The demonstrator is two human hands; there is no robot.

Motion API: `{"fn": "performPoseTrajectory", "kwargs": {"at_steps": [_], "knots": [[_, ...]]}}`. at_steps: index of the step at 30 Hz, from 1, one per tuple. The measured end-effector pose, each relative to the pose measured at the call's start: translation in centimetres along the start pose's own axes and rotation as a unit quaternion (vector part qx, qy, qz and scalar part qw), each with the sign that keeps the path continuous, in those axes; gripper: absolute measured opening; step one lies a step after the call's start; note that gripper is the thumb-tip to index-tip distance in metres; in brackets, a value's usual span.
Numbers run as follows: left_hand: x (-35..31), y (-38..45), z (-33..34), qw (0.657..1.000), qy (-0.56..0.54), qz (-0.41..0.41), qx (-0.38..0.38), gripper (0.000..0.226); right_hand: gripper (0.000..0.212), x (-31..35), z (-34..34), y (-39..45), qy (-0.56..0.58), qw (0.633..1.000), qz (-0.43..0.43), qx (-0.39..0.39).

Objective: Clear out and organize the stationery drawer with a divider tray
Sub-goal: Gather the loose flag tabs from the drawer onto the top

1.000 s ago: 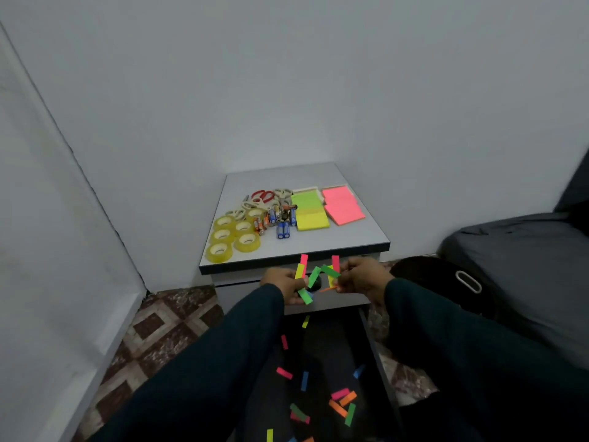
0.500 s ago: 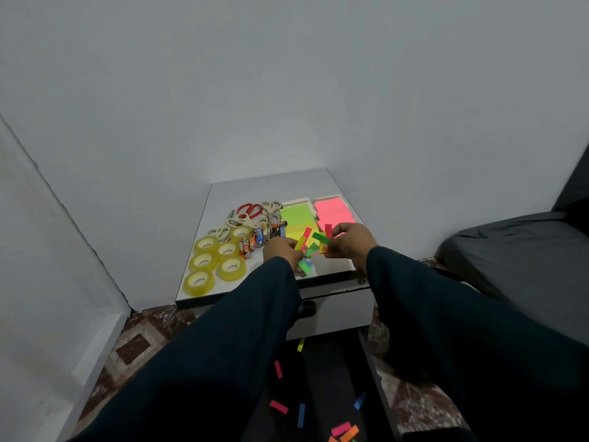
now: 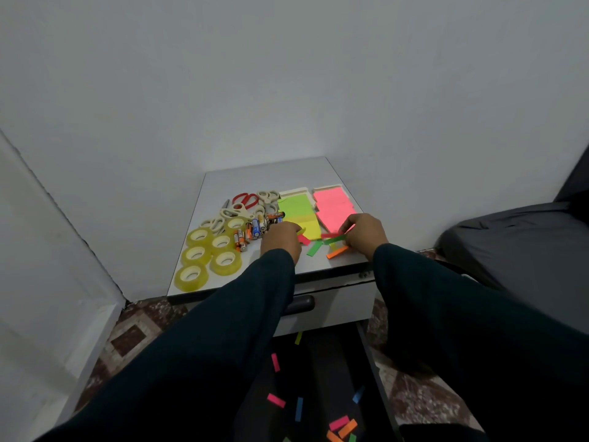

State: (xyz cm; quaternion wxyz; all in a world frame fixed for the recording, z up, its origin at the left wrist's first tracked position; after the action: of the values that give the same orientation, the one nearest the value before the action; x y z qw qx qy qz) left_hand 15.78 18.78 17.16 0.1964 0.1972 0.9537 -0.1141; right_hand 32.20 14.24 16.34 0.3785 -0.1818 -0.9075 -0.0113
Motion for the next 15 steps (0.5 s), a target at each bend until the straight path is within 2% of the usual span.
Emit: {"fn": "performPoseTrajectory", "kwargs": {"at_steps": [9,15], "knots": [[-0.5,-1.0,-0.5,1.0,0.015,0.015,0.017,0.056,0.021,0.3,-0.7,-0.2,-0.017,1.0,-0.017,-0.01],[0.0,-2.2,-1.2,1.0,0.019,0.012,-0.002,0.053,0.023,0.8,-0.6,-1.8,-0.021,0.999,-0.031,0.001]]}}
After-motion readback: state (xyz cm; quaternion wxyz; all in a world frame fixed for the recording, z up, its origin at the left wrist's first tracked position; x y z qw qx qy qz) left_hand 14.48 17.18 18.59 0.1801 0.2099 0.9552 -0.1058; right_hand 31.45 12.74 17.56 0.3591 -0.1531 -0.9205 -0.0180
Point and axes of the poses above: each hand's wrist, its own y-axis towards the middle knuckle, its own z-axis out of the palm, x = y × z, the point moved 7 cm from there along y, towards the middle knuckle, and after that the axes turned 13 degrees about x, right-handed, at the moved point
